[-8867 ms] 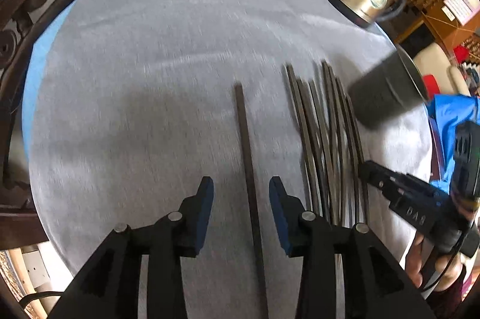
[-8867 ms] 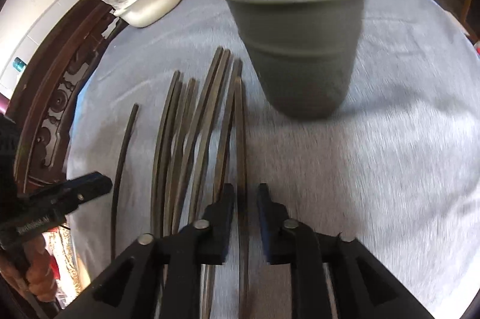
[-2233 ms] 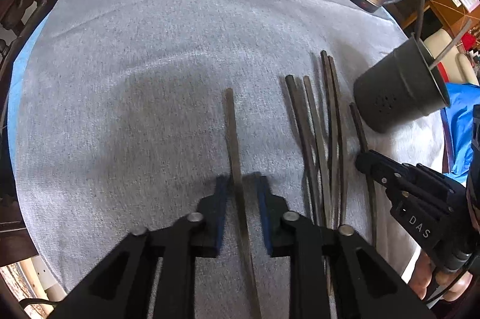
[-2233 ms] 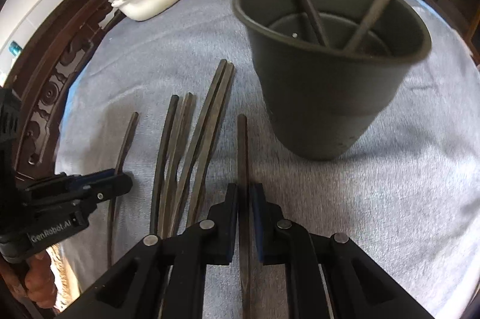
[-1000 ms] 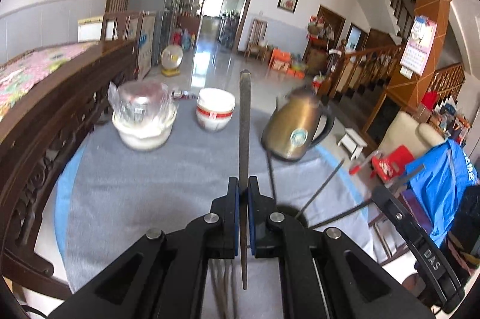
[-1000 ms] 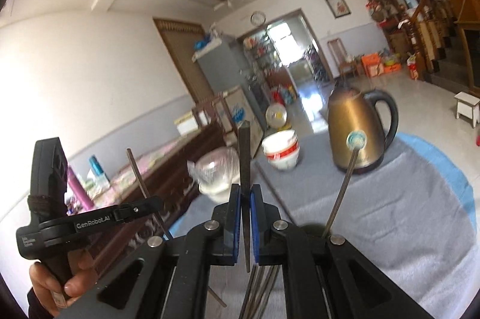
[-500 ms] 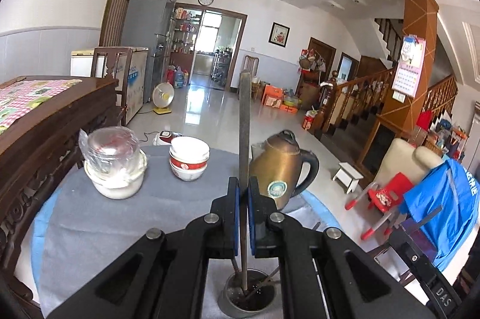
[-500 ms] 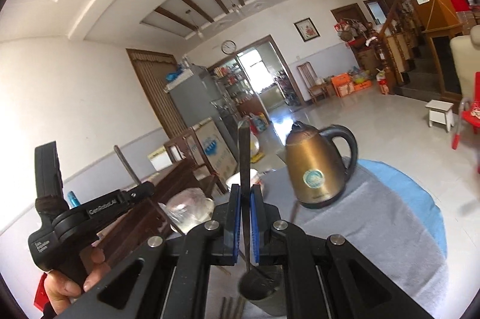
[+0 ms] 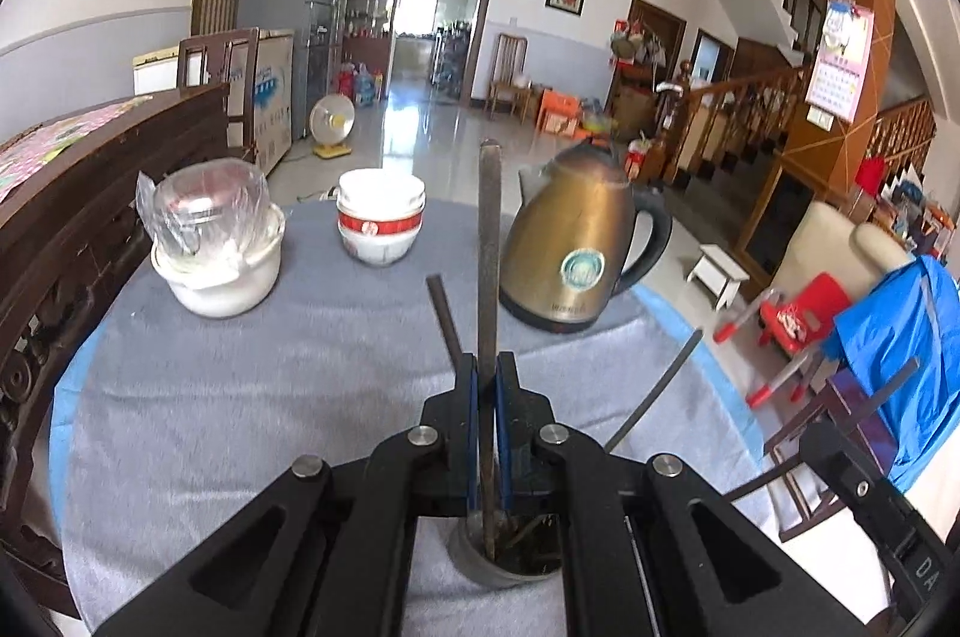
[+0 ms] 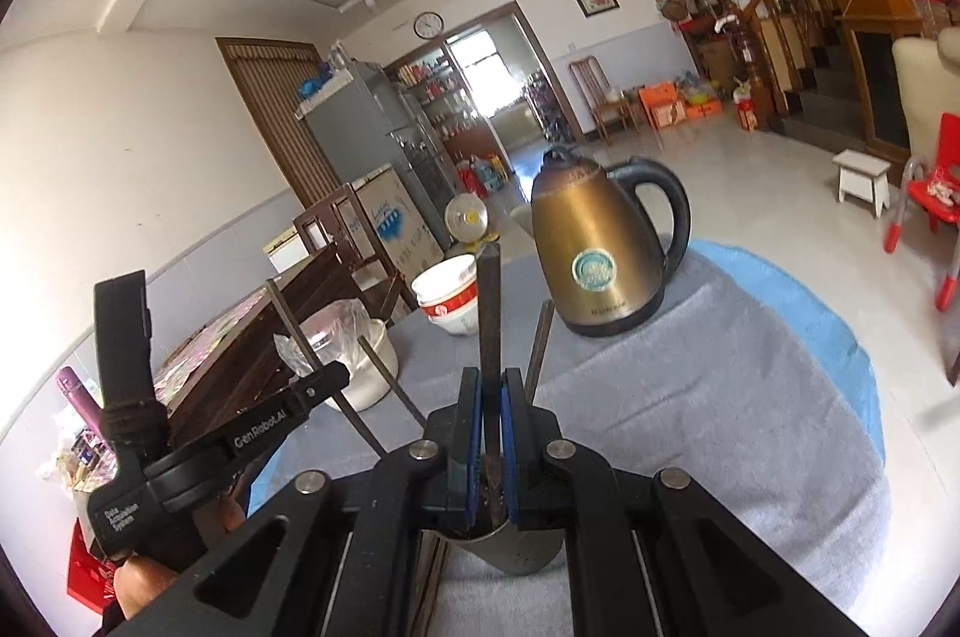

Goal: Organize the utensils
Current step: 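Drop the chopstick into the grey cup by opening the right tool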

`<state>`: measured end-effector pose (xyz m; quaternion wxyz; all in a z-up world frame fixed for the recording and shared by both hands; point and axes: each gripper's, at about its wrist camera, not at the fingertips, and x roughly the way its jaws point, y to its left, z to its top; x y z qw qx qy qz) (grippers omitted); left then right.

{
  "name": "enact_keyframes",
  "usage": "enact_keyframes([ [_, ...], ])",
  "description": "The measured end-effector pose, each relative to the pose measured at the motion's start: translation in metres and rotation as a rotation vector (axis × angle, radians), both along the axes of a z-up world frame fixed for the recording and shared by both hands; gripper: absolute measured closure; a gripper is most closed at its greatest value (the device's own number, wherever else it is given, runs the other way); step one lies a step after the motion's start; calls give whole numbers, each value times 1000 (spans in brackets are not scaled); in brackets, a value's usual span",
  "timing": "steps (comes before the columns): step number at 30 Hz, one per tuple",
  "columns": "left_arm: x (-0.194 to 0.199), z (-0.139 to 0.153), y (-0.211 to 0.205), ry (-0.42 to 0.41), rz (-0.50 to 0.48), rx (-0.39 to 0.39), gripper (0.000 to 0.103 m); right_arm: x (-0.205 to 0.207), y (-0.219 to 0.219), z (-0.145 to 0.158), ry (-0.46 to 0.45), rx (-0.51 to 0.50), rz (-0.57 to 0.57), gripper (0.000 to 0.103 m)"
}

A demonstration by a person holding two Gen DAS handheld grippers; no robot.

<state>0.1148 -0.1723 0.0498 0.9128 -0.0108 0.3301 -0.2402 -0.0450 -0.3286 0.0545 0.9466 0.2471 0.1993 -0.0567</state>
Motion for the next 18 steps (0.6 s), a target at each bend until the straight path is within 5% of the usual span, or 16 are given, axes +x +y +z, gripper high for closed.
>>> enact_keyframes([
  [4, -7, -4, 6, 9, -6, 16, 91, 0, -2, -7, 17, 49, 7, 93],
  [6, -12, -5, 12, 8, -11, 17, 70, 2, -4, -10, 27, 82, 18, 92],
  [9, -22, -5, 24, -7, -9, 24, 53, 1, -8, -14, 40, 119, 15, 91],
  [14, -31, -16, 52, 2, 21, 67, 47, -10, -14, -18, 12, 163, 2, 86],
  [17, -31, -29, 74, 37, 55, 91, 46, -22, -18, -18, -35, 177, -14, 58],
  [18, -31, -35, 81, 56, 67, 101, 46, -29, -19, -19, -65, 180, -21, 36],
])
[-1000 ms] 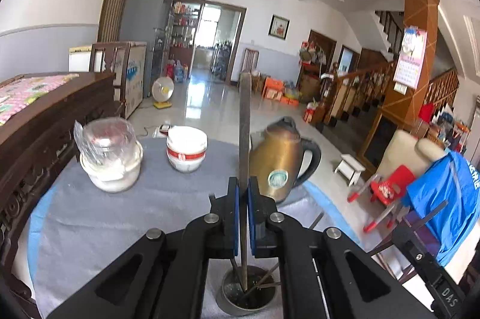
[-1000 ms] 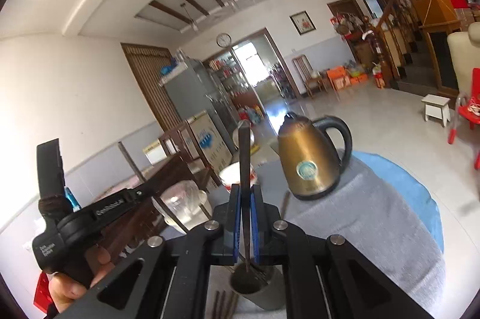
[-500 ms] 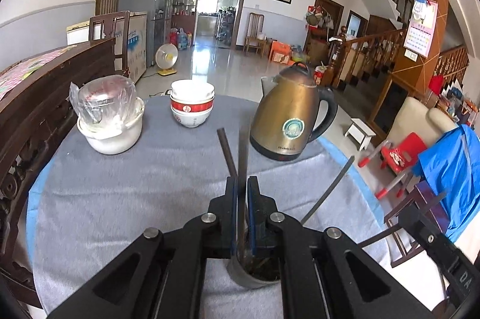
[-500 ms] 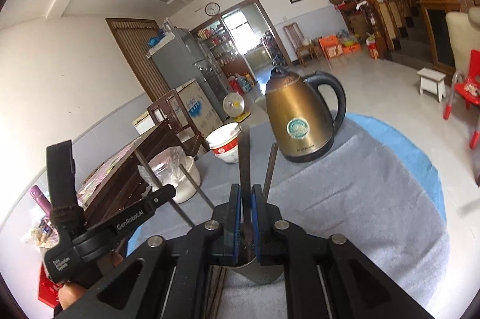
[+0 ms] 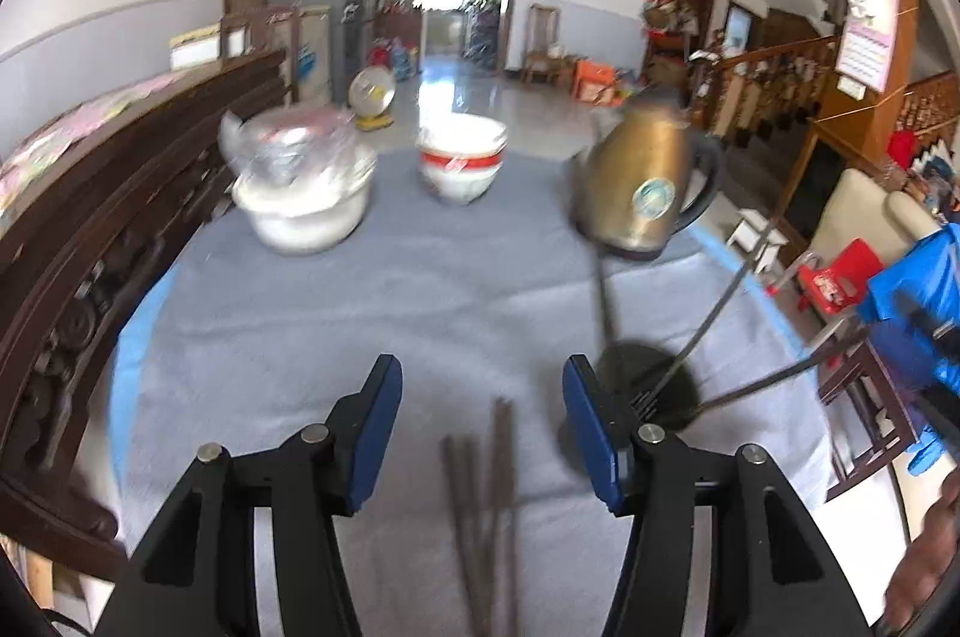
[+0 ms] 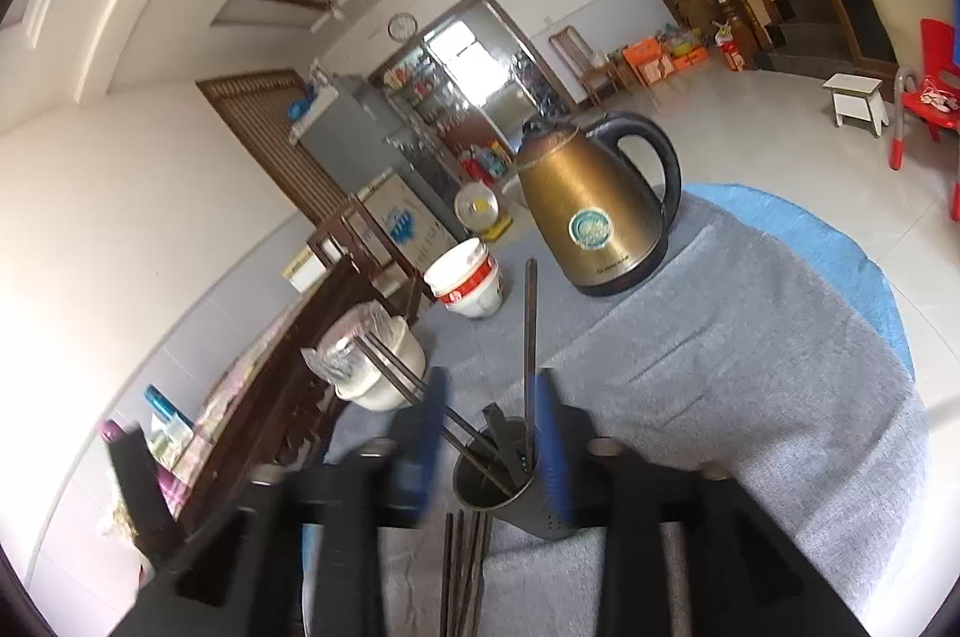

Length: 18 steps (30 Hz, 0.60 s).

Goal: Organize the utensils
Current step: 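Drop the chopstick into the grey cup by opening the right tool, then bring the right tool back over the remaining chopsticks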

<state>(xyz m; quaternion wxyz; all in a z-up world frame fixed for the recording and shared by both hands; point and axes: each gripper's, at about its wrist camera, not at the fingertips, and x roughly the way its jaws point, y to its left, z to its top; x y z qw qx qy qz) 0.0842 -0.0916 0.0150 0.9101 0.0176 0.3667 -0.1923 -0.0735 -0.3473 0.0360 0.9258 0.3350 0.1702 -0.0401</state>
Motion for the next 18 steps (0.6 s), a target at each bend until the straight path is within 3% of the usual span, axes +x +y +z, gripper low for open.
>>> enact_keyframes([
  [2, 1, -12, 14, 36, 29, 14, 46, -9, 1, 3, -50, -22, -25, 35],
  [4, 3, -26, 29, 73, 62, 25, 46, -17, 4, 5, -69, -57, -31, 40],
  [5, 3, -32, 35, 89, 74, 27, 46, -19, 5, 5, -81, -61, -25, 46],
  [6, 4, -38, 41, 107, 87, 30, 46, -21, 7, 5, -87, -69, -13, 63],
  [12, 5, -67, 66, 195, 141, 34, 46, -17, 33, -10, -47, -114, 122, 66],
  [18, -5, -84, 61, 212, 109, 79, 46, 10, 71, -52, 108, -133, 247, 69],
])
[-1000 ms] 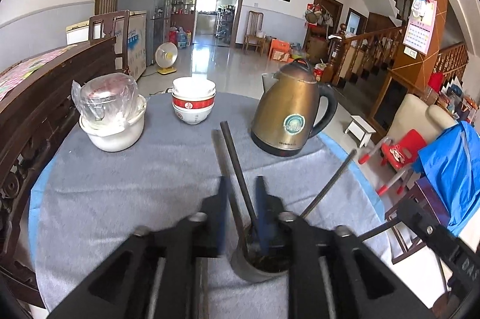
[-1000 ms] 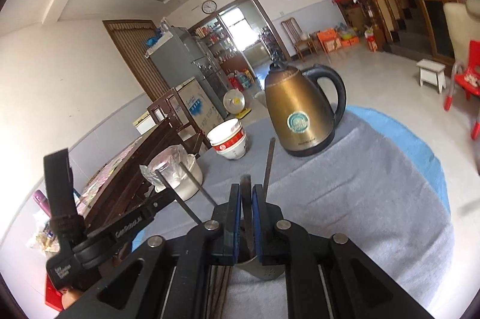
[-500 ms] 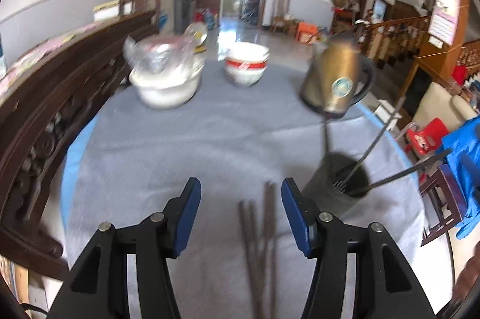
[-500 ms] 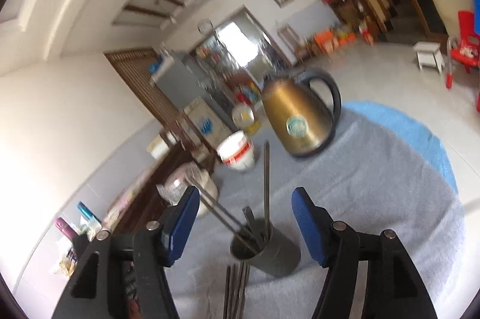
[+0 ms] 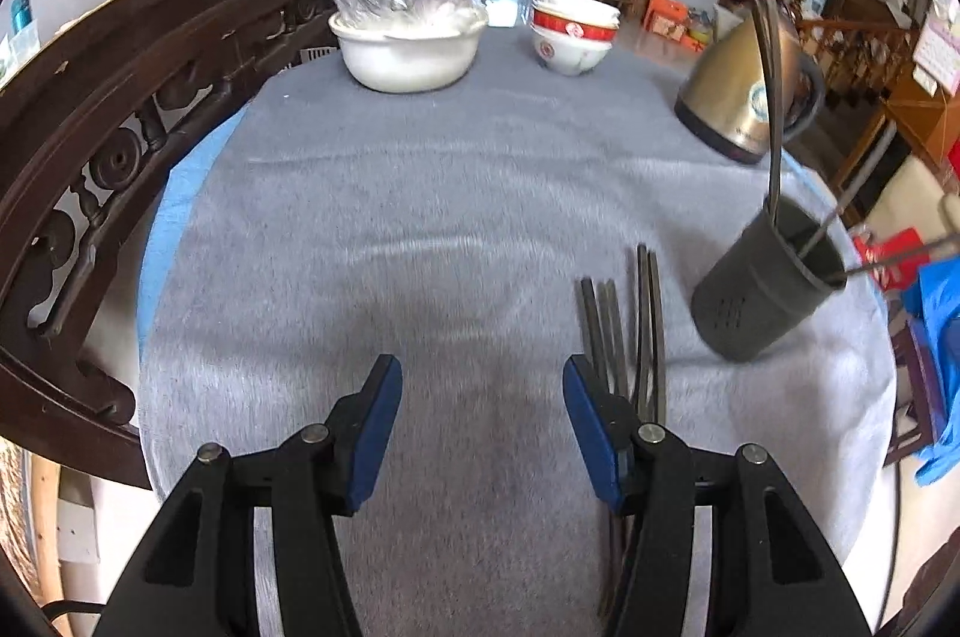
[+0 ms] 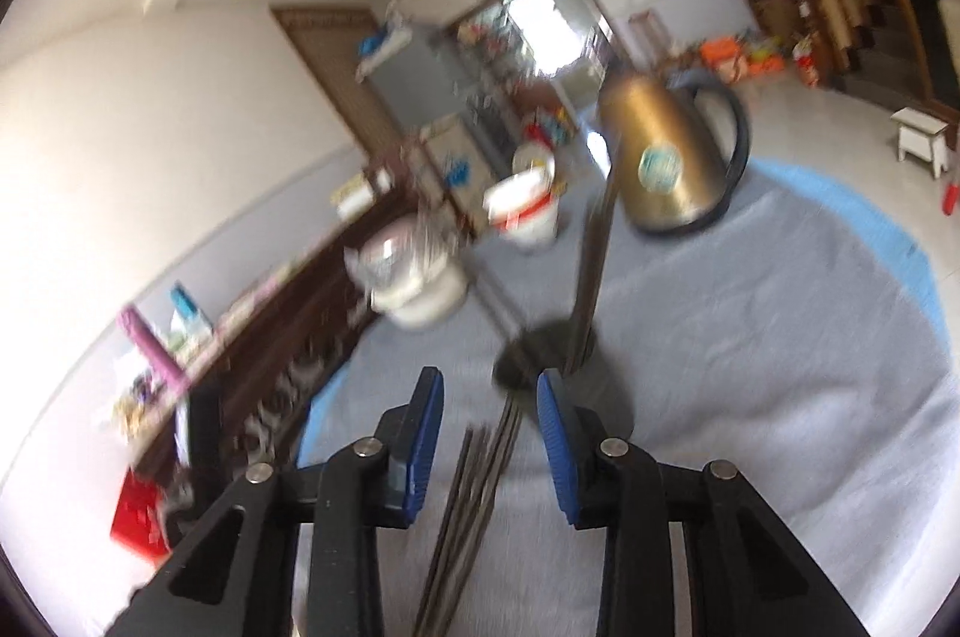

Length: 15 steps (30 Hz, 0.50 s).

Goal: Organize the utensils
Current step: 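Bring the right tool back over the remaining chopsticks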

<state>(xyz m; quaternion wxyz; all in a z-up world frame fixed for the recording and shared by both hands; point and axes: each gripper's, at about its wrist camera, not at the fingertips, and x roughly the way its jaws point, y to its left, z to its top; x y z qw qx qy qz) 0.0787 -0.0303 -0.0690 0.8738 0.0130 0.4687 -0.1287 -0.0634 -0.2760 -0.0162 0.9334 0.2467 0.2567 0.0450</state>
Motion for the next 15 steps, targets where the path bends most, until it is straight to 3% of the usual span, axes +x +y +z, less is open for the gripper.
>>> enact_keyframes([
  [6, -6, -18, -6, 42, -49, 1, 46, 30, 23, -54, 199, 19, 75, 73],
  [15, -10, -36, 0, 93, -60, -21, 46, 50, 54, -98, 349, 21, 156, 73],
])
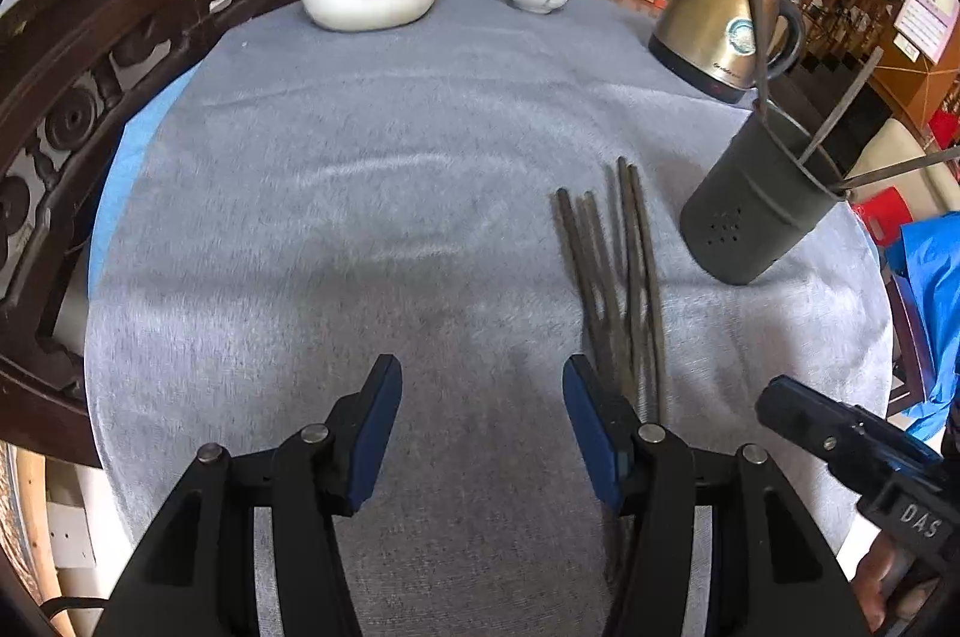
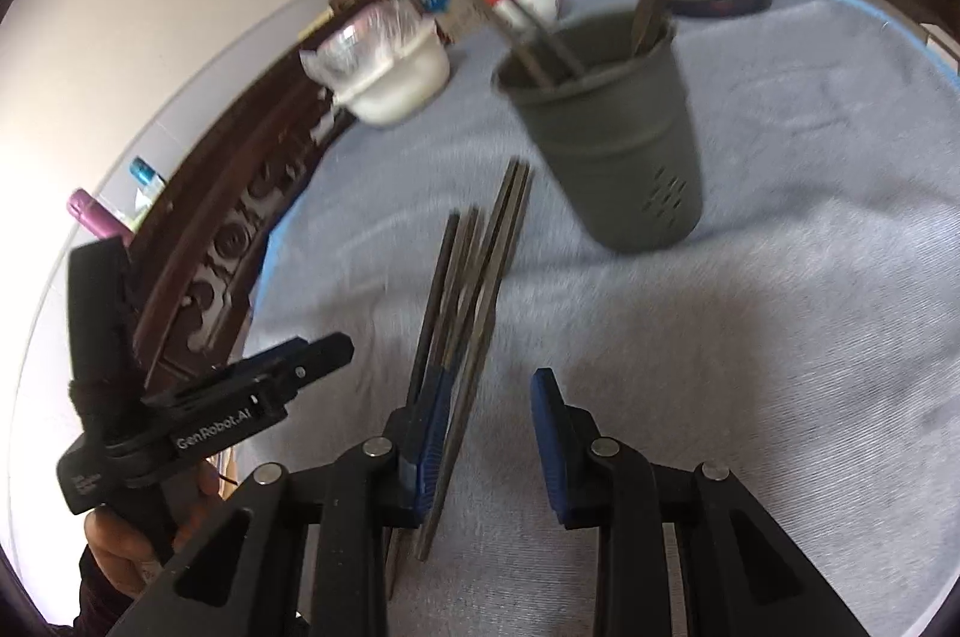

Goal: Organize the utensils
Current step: 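Bring the right tool back over the remaining chopsticks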

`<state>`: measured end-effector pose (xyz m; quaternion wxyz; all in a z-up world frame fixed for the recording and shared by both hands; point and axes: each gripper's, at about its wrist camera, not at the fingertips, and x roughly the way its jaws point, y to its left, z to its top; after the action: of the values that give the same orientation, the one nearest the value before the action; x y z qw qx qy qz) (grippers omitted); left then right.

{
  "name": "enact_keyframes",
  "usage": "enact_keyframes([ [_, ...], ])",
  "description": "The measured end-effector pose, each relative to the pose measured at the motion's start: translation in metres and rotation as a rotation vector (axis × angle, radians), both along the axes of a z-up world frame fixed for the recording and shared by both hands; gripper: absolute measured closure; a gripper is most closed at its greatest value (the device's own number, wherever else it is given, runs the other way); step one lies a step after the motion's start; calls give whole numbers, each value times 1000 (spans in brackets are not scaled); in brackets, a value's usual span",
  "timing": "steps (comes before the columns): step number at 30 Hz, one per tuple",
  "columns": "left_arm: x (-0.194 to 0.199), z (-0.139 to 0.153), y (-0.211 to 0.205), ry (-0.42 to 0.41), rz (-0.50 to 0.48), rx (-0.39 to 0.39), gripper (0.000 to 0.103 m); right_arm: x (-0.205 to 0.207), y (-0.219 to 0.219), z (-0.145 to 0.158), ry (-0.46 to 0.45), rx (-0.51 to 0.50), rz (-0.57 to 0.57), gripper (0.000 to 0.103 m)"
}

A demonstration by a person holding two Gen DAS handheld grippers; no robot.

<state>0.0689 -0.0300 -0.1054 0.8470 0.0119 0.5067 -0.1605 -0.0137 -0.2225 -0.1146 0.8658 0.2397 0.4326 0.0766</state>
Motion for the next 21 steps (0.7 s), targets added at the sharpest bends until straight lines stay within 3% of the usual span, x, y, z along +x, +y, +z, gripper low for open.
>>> enact_keyframes([
  [3, 0, -3, 6, 10, 18, -6, 46, 9, 12, -5, 25, -16, 21, 73],
  [10, 1, -2, 15, 2, 28, -15, 46, 29, 34, -17, 99, -76, 49, 89],
  [21, 2, 0, 18, 21, 8, -60, 46, 41, 51, -21, 169, -177, 65, 94],
])
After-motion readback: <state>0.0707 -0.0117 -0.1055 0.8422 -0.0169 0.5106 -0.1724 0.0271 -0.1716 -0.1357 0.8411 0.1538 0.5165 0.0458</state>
